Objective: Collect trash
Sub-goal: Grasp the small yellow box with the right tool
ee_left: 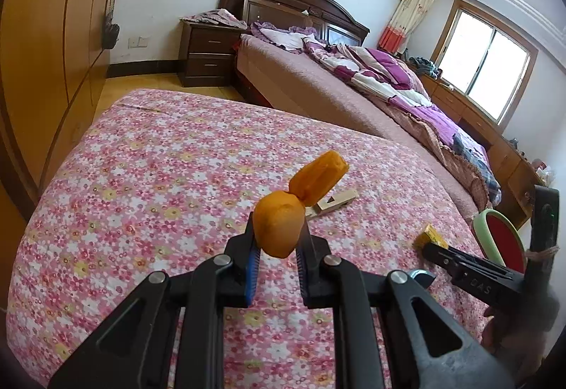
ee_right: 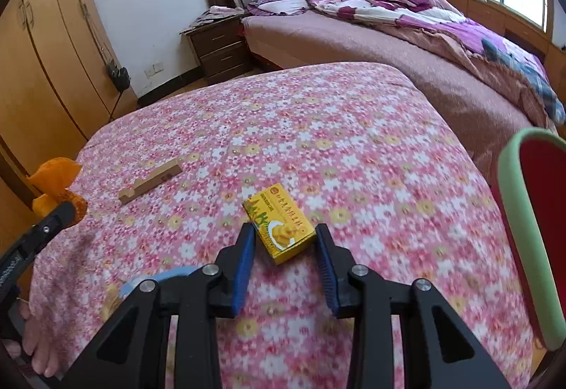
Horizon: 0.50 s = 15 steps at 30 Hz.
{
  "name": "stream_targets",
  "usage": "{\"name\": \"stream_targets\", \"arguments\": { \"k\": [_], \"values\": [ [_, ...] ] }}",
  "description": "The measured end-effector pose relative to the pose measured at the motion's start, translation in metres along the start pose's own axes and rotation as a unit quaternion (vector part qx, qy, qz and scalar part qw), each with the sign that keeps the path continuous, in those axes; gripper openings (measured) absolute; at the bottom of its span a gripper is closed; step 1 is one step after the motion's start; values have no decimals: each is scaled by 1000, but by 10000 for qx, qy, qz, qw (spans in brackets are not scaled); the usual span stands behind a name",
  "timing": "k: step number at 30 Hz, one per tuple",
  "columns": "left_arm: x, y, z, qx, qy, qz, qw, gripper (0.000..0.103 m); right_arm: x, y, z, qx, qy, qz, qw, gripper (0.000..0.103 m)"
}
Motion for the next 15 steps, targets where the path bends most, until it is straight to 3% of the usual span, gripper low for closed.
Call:
{"name": "stream_targets", "arguments": {
  "k": [7, 15],
  "values": [
    [5, 0, 4, -16, 6, 17, 10000, 18, 37, -12, 23, -382, -176, -46, 9991, 37],
    [40, -10, 10, -68, -95, 54, 9999, 18, 68, -11, 56, -553, -247, -253, 9978, 37]
  ]
}}
Point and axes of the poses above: each gripper's, at about its wrist camera, not at the fingertips, and x roughly against the way its jaws point, y to its left, z to its underside, the point moved 9 cm from there along -x, roughly the way its jaws point, and after that the axes turned 6 degrees about y, right-handed, at the moved point
